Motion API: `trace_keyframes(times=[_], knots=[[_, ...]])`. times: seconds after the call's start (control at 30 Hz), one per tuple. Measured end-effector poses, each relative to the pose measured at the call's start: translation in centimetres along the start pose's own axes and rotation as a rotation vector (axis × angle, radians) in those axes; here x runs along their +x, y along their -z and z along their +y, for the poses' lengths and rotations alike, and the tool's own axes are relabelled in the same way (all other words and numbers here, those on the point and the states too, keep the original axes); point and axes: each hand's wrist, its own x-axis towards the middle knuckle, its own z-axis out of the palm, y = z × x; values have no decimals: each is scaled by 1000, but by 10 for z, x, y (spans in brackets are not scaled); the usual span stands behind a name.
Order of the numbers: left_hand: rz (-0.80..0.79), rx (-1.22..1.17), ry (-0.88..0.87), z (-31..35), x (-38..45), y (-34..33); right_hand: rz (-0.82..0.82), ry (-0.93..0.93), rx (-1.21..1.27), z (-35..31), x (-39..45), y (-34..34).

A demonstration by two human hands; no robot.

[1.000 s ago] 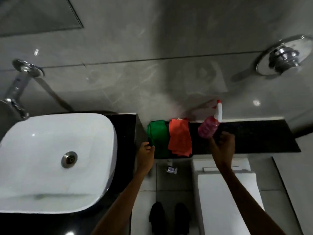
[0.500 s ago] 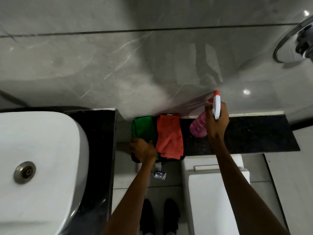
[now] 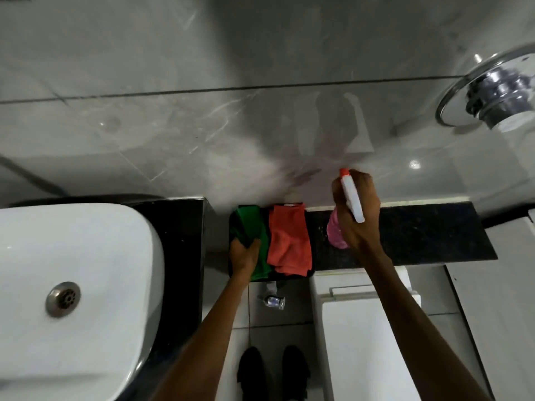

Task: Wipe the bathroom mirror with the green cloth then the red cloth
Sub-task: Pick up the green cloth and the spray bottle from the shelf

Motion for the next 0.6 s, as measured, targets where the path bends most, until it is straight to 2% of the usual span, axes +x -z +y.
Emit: trace_keyframes(times=[0.1,0.2,0.37,0.53,0.6], knots=[[-34,-196,-32,24,-27,25,-184,9,114,-57,-23,18],[-113,-287,-107,53,-67,66,-334,-48,205,-121,-52,31],[-255,-357,-277,87,-117,123,-622,-287,316,-190,-87,25],[-308,-378,-328,112,-149,162,-544,-287,225,-230,-114,3],[-319,-384,-342,115,-157,172,-492,-352,246,-238,-118,-2]])
